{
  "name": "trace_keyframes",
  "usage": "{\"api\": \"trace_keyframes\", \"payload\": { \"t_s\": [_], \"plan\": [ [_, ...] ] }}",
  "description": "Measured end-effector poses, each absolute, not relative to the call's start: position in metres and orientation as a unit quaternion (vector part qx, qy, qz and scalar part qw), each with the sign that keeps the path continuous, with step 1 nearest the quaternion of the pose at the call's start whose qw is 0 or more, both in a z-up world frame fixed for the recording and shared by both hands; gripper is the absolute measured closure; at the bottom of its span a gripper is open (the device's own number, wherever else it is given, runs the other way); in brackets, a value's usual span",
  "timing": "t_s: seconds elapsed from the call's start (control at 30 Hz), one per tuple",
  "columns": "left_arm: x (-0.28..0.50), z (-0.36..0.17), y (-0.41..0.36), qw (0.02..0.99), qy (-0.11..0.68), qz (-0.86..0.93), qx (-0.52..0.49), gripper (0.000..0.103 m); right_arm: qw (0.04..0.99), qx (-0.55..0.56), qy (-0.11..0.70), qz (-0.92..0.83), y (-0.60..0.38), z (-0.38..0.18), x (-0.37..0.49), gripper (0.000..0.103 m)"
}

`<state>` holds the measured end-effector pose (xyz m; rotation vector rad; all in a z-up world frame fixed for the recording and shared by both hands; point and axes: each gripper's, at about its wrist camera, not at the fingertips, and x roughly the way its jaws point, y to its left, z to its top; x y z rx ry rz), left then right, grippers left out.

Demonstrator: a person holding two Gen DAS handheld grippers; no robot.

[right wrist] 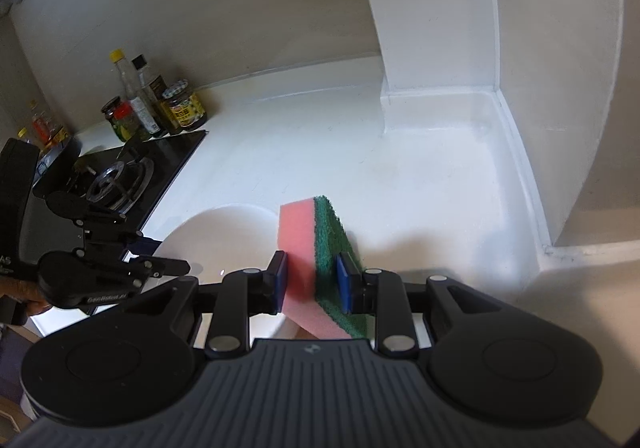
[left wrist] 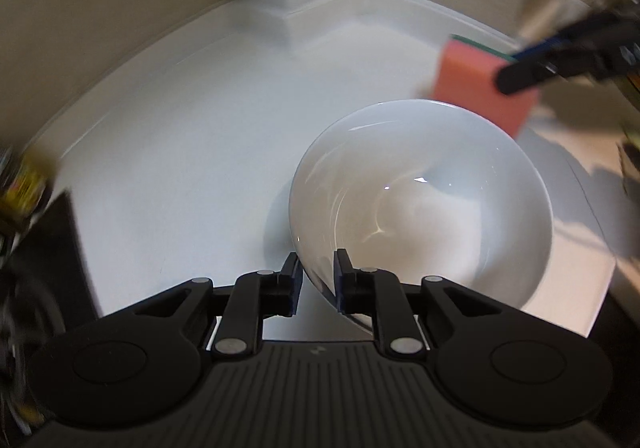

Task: Clean bowl
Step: 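Scrub the outer wall near the rim while the left gripper tilts the bowl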

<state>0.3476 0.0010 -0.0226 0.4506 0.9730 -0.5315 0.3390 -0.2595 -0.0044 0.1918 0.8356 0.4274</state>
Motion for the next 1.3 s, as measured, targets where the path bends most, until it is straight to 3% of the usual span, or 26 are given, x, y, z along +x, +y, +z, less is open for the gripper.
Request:
{"api": "trace_keyframes", "payload": {
  "t_s": [0.23, 0.37, 0.5, 0.6, 0.9, 1.1, 1.3],
  "plan": [
    [0.335, -0.005, 0.017, 0.856, 0.490, -0.146, 0.080, 0.082, 0.889, 0.099, 0.398, 0.204, -0.258, -0.006, 0.333, 0.081],
    [0.324, -0.013, 0.015, 0.857, 0.500, -0.114, 0.054, 0.081, 0.890, 0.104, 0.395, 0.204, -0.257, -0.006, 0.323, 0.081],
    [0.324, -0.021, 0.009, 0.858, 0.505, -0.086, 0.047, 0.080, 0.892, 0.097, 0.392, 0.203, -0.253, -0.005, 0.315, 0.081],
    [0.327, -0.028, 0.006, 0.859, 0.502, -0.082, 0.055, 0.087, 0.892, 0.094, 0.393, 0.204, -0.253, -0.005, 0.314, 0.081],
    [0.343, -0.028, -0.005, 0.852, 0.484, -0.127, 0.153, 0.090, 0.891, 0.086, 0.395, 0.209, -0.253, -0.005, 0.326, 0.081],
    [0.355, -0.031, -0.005, 0.832, 0.447, -0.224, 0.239, 0.086, 0.893, 0.077, 0.391, 0.210, -0.255, -0.005, 0.341, 0.081],
    [0.361, -0.018, 0.012, 0.854, 0.487, -0.148, 0.110, 0.080, 0.895, 0.090, 0.387, 0.202, -0.257, -0.006, 0.336, 0.081]
  ]
}}
